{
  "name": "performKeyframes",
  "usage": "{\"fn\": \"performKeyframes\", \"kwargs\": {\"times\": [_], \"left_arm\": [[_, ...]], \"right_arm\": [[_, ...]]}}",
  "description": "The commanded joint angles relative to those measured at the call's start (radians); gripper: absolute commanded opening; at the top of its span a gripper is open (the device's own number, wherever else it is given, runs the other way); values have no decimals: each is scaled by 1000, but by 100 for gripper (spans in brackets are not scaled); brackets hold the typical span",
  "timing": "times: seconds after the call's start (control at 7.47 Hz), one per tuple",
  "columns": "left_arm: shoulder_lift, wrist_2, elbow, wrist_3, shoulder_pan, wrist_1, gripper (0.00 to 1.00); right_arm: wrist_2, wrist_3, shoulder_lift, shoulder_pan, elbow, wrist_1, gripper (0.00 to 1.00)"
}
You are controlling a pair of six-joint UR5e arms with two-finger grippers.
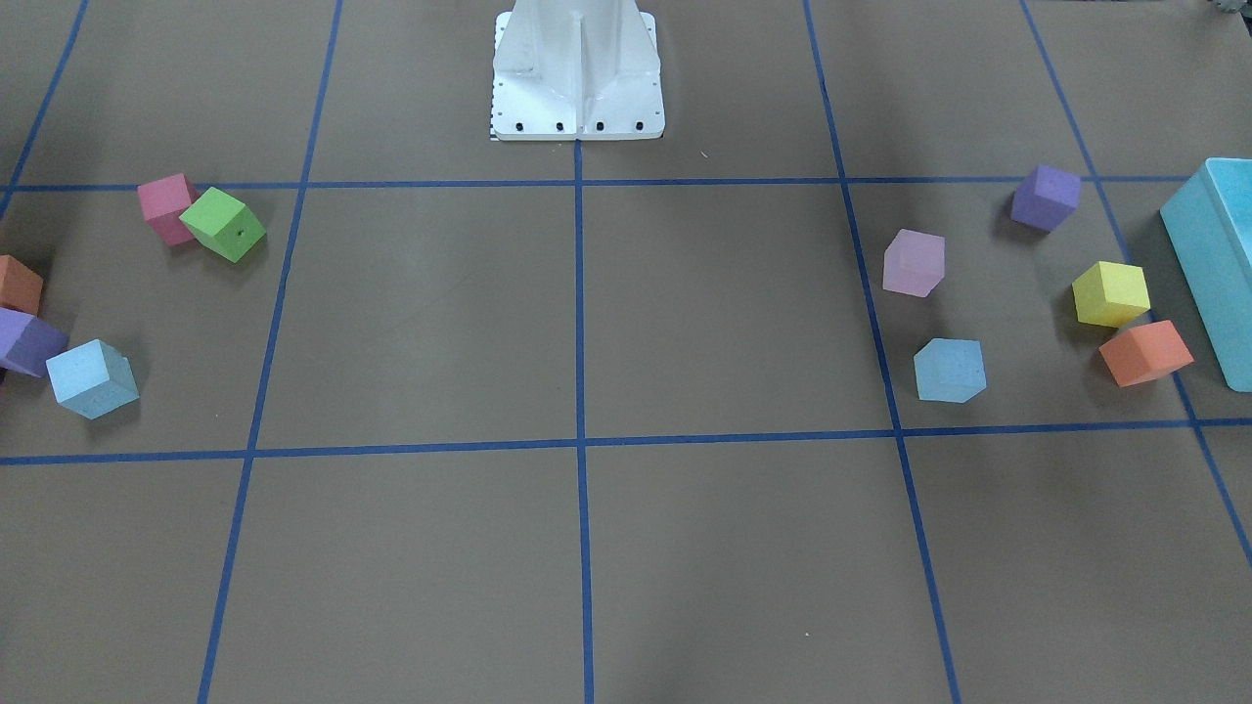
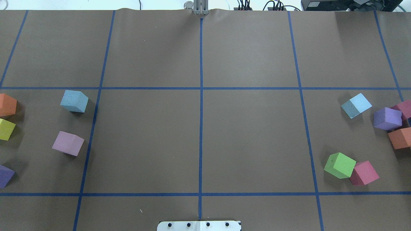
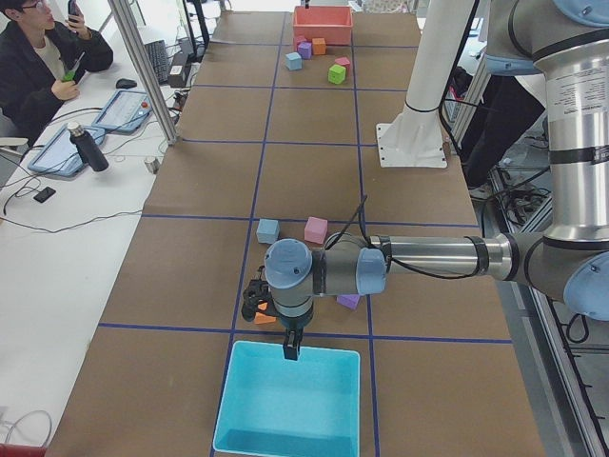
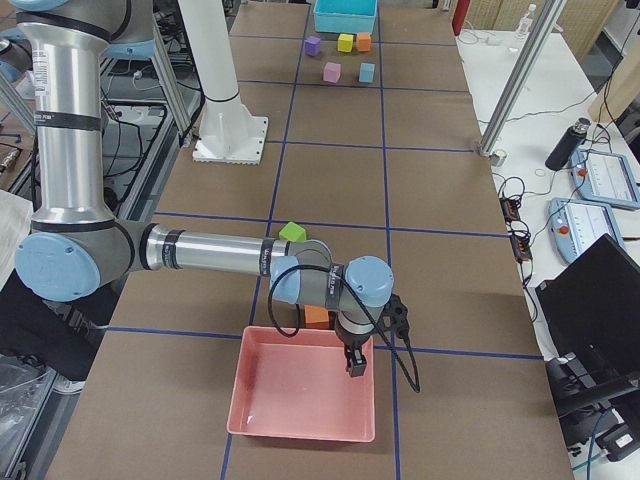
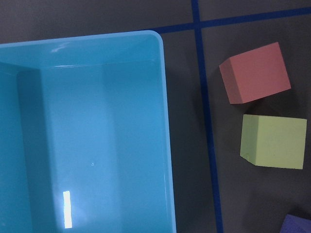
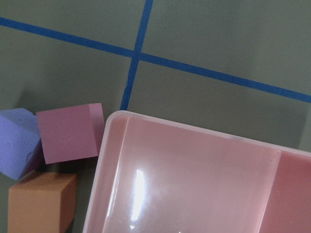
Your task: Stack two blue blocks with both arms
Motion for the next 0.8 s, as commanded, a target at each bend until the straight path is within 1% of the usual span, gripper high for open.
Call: {"fn": "performKeyframes", "kwargs": {"times": [0.0, 0.27, 0.4, 0.54, 0.67], "left_arm": [[0, -3, -28, -6, 0, 2, 98], [0, 2, -53, -5, -2, 2, 98], [-6, 2, -57, -5, 0, 0, 98], [-8, 2, -57, -6, -2, 2, 98], [-9, 0, -56, -8, -2, 2, 98]], "right_arm": [[4, 0, 0, 0, 1, 0, 100], [12, 2, 15, 0, 16, -3, 100], [54, 2, 17, 0, 45, 1, 100], [179, 3, 17, 0, 72, 2, 100], [188, 3, 59, 0, 116, 17, 100]]}}
